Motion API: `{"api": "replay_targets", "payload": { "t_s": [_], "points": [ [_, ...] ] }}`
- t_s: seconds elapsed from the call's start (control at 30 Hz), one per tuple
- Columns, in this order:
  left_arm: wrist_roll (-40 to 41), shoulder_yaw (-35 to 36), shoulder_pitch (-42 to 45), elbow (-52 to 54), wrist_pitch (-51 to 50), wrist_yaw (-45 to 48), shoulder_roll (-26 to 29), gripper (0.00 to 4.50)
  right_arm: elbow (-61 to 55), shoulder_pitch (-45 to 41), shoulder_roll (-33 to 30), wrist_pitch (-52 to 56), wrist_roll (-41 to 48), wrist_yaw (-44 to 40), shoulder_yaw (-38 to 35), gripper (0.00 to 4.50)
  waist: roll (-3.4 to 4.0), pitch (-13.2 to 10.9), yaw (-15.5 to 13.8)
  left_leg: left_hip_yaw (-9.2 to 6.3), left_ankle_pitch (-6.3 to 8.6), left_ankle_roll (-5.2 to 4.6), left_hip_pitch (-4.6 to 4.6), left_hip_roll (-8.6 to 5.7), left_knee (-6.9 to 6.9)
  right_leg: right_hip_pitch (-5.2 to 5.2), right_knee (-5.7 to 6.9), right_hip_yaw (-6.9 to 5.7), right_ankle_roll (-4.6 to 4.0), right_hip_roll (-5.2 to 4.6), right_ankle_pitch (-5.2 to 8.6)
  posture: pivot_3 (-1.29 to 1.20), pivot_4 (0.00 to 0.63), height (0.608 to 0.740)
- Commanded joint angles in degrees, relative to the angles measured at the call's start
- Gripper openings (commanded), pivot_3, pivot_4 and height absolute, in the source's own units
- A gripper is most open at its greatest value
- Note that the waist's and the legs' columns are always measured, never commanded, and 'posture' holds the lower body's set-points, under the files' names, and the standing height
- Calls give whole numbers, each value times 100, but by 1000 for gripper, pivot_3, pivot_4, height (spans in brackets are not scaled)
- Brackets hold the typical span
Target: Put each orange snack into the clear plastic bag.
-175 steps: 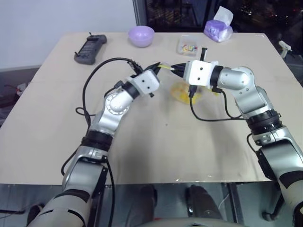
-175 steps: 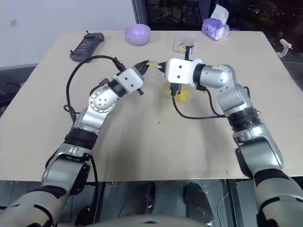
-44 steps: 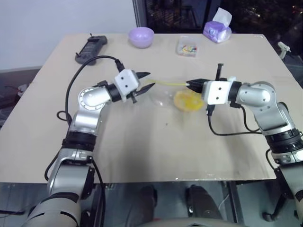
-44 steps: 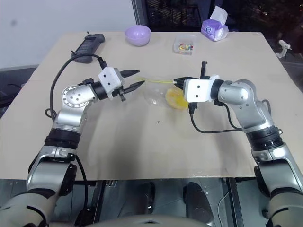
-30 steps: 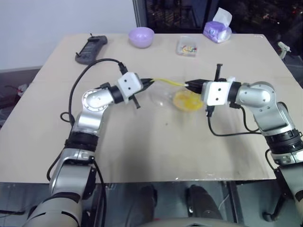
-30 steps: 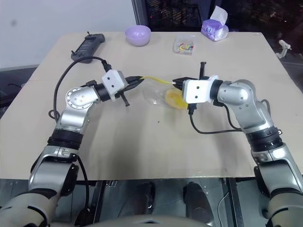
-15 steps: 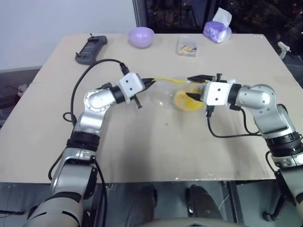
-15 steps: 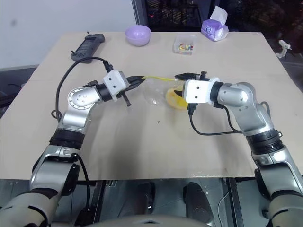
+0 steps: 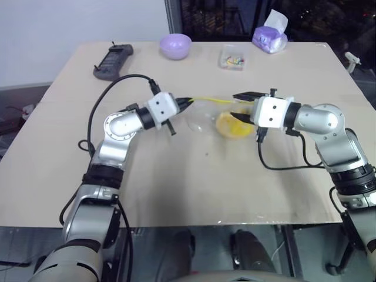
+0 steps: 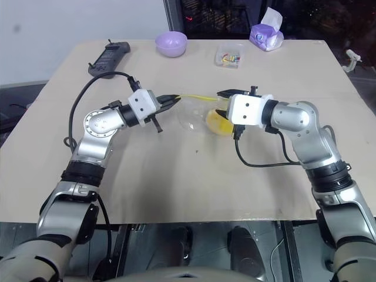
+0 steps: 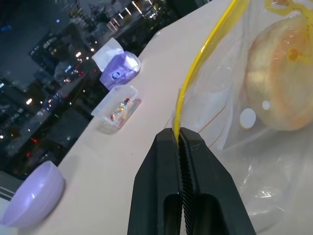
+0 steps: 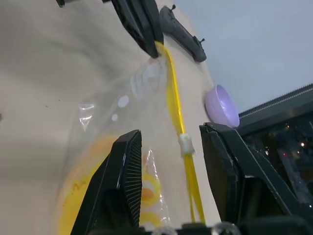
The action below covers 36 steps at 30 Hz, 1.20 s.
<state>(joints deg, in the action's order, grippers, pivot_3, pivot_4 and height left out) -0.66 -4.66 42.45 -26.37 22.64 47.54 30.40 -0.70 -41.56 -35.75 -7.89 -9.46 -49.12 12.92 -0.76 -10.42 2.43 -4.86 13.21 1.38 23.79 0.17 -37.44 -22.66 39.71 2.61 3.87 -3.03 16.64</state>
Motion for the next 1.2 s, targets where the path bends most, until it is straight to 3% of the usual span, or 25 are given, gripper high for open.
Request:
{"api": "replay_targets", "payload": {
  "t_s": [0.03,0.2,0.3,0.37,0.4,0.8,1.2],
  "points": [
    [-96,-1,-26,235,253,-96,108,0,-30,-156,-80,-101,12,72,-171,2062,0,0,0,0,0,0,0,0,0,0,0,0,0,0,0,0,150,740],
    [-182,-29,-85,196,360,-140,128,0,29,-195,-103,-118,52,31,-187,2062,0,0,0,0,0,0,0,0,0,0,0,0,0,0,0,0,150,740],
    [-208,-30,-94,173,386,-150,125,0,28,-218,-109,-115,90,1,-194,1249,0,0,0,0,0,0,0,0,0,0,0,0,0,0,0,0,150,740],
    [-225,-29,-89,158,402,-155,122,0,17,-229,-103,-104,112,-7,-197,305,0,0,1,0,0,0,0,0,0,0,0,0,0,0,0,0,150,740],
    [-232,-31,-83,147,411,-159,119,0,21,-236,-100,-103,118,-7,-197,159,0,0,1,0,0,0,0,0,0,0,0,0,0,0,0,0,150,740],
    [-286,-15,-63,13,487,-232,147,0,104,-254,-121,-158,80,-3,-184,159,0,0,0,0,0,0,0,0,0,0,0,0,0,0,0,0,150,740],
    [-973,216,193,-677,457,-1523,419,0,172,-195,-376,-132,113,-22,-366,159,0,0,1,0,0,-1,0,0,0,0,0,-1,0,0,0,0,150,740]
  ]
}}
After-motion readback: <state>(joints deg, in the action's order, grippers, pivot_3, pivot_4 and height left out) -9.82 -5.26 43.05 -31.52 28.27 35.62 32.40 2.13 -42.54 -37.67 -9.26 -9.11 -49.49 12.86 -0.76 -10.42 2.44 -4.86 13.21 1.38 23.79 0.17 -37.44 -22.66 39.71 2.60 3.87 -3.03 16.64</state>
